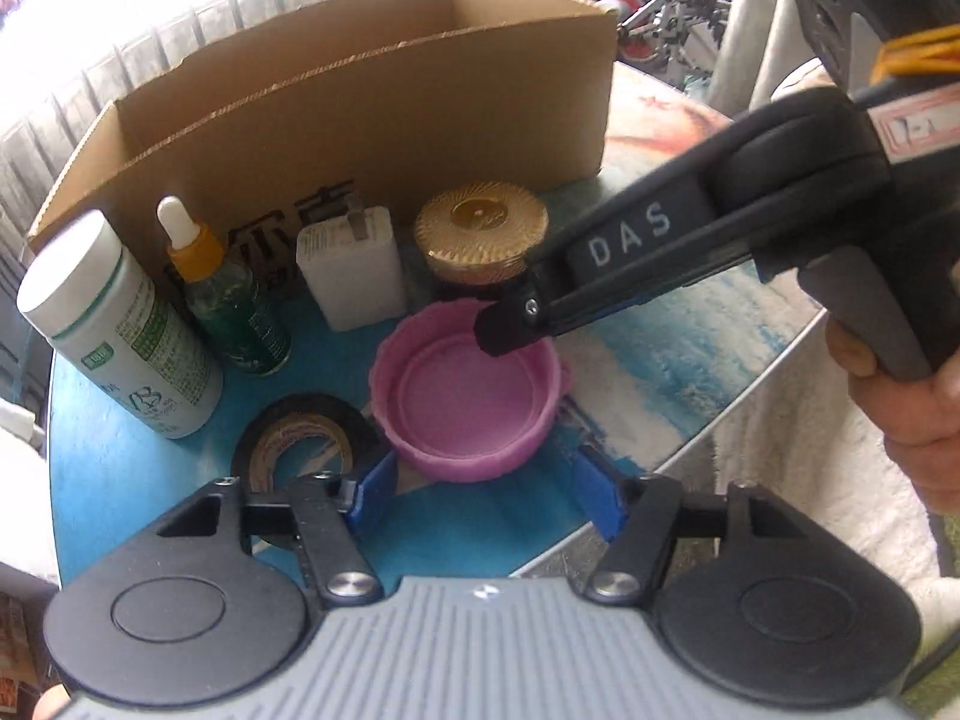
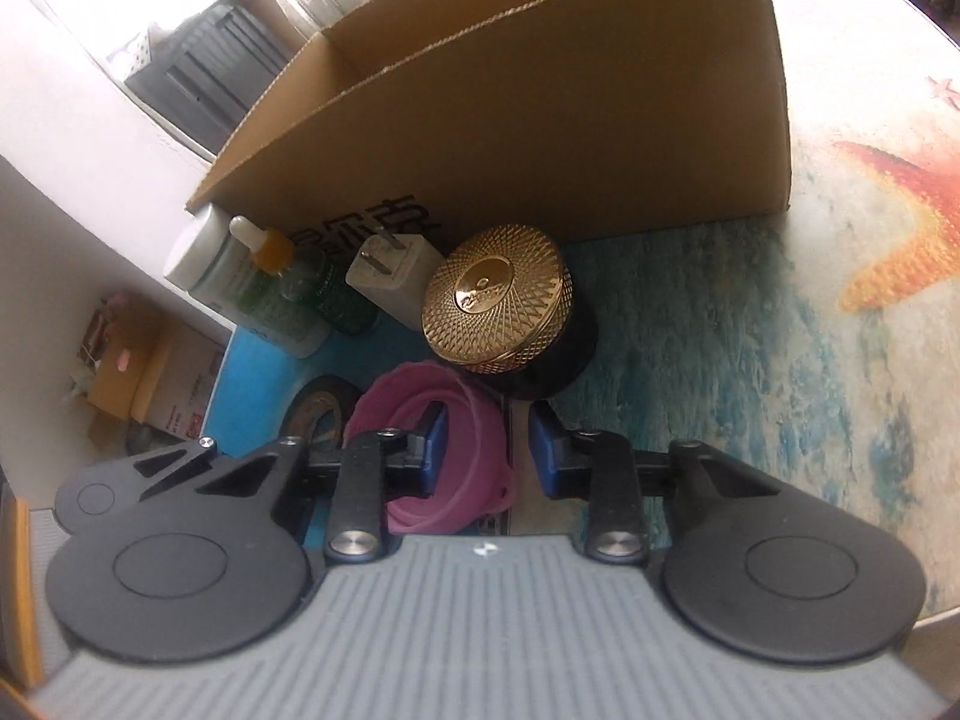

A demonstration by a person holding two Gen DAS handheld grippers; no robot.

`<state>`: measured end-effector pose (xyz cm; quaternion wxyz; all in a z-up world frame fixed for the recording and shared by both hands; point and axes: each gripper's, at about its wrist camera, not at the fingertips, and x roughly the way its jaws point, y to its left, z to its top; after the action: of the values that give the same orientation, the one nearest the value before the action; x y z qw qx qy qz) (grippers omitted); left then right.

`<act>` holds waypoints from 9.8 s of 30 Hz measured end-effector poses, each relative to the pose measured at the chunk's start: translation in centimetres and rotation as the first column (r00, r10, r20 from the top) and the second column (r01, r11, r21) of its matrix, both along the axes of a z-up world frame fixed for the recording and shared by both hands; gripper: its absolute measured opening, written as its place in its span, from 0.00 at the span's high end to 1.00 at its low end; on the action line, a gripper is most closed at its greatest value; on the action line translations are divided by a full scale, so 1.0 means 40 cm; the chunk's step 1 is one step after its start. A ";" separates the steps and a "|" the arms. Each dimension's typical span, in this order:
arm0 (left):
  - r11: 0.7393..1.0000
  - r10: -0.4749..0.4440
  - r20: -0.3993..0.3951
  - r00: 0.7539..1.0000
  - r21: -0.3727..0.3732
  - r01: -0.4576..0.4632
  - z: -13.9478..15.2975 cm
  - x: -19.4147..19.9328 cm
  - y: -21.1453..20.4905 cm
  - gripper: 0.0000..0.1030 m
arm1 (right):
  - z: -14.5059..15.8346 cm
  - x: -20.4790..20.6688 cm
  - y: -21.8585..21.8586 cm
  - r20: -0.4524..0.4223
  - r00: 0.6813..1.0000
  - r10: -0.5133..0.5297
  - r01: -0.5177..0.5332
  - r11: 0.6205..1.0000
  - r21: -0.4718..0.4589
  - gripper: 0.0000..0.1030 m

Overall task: Organize rigid objects
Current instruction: 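Grasp the rim of the pink bowl with the right gripper, then lift the pink bowl into the cardboard box and open the right gripper, then grasp the black electrical tape roll with the right gripper, then carry the tape roll into the box and open the right gripper, then reach the right gripper to the gold-lidded black jar and grasp it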

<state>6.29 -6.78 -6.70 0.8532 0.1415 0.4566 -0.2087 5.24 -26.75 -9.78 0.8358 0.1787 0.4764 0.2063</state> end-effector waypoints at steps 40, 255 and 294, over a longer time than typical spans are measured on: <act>0.993 0.102 0.431 0.897 -0.091 -0.069 0.395 -0.012 0.035 0.42 | 0.453 0.011 0.027 0.421 0.899 0.117 -0.096 0.993 -0.070 0.88; 0.962 0.274 -0.274 0.922 0.065 -0.266 0.082 0.823 0.093 0.35 | 0.074 0.851 0.231 -0.168 0.960 0.224 -0.238 0.969 -0.065 0.82; 0.966 0.167 0.166 0.972 -0.227 -0.127 0.541 0.143 0.210 0.17 | 0.534 0.047 -0.164 0.294 0.952 0.089 -0.166 0.955 0.245 0.66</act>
<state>12.01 1.63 14.94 0.9151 0.0328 0.3598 -0.1788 7.12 -33.32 11.57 0.8478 0.2273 0.3318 0.3457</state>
